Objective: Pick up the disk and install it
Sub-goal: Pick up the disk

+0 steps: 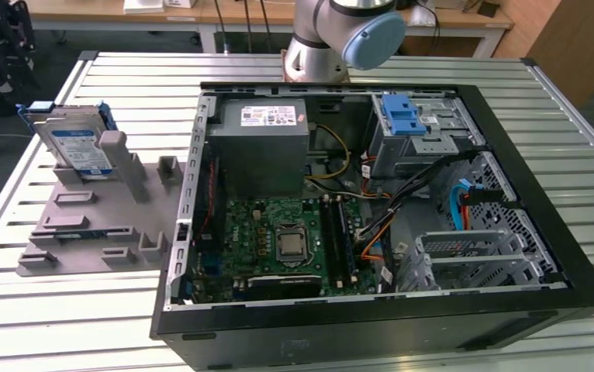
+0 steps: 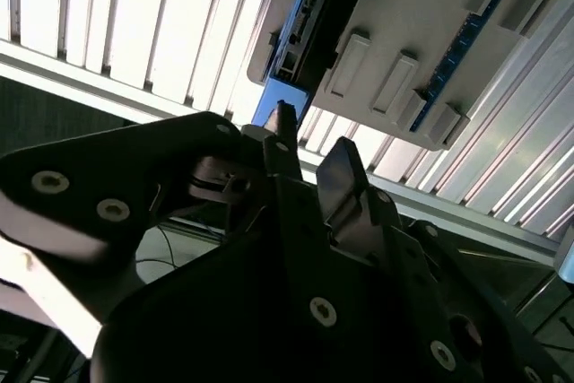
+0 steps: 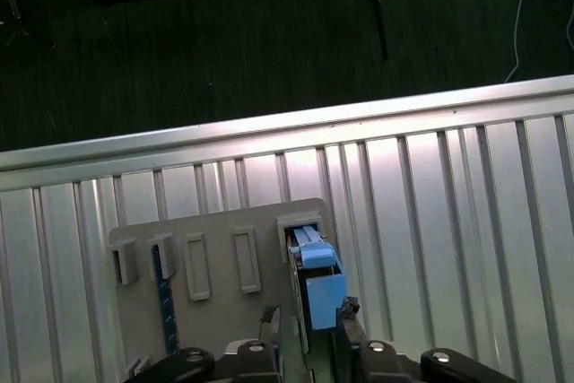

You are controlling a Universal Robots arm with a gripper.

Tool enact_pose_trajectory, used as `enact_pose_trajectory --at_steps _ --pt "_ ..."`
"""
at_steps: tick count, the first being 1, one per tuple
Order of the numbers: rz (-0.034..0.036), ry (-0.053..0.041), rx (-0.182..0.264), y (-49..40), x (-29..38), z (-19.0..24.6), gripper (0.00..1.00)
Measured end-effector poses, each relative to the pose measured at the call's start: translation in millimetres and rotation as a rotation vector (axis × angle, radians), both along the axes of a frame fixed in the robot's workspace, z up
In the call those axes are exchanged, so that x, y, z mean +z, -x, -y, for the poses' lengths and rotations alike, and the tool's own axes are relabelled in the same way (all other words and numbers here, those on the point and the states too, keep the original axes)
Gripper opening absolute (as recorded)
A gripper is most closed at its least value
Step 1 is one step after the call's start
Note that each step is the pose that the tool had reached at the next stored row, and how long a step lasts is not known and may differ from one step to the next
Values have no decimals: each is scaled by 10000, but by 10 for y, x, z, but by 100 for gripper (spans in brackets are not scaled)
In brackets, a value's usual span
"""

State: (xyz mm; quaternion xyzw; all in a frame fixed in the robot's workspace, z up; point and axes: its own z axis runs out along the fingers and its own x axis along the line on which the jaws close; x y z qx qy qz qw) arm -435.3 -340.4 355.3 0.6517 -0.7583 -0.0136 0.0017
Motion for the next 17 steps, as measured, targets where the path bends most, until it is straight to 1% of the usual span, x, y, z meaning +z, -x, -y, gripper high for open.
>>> enact_pose_trajectory --at_steps 1,4,5,6,7,8,15,17 --pt "0 -1 0 0 0 0 35" --pt "0 0 0 0 -1 0 53" --pt "-1 0 0 0 -2 0 53" --pt "3 -1 0 0 -9 0 58" --pt "3 -2 0 0 -19 0 58" --pt "1 -1 0 0 -31 0 64" --pt "1 -2 0 0 -141 -4 64" --pt "-2 -1 0 0 -145 -4 64"
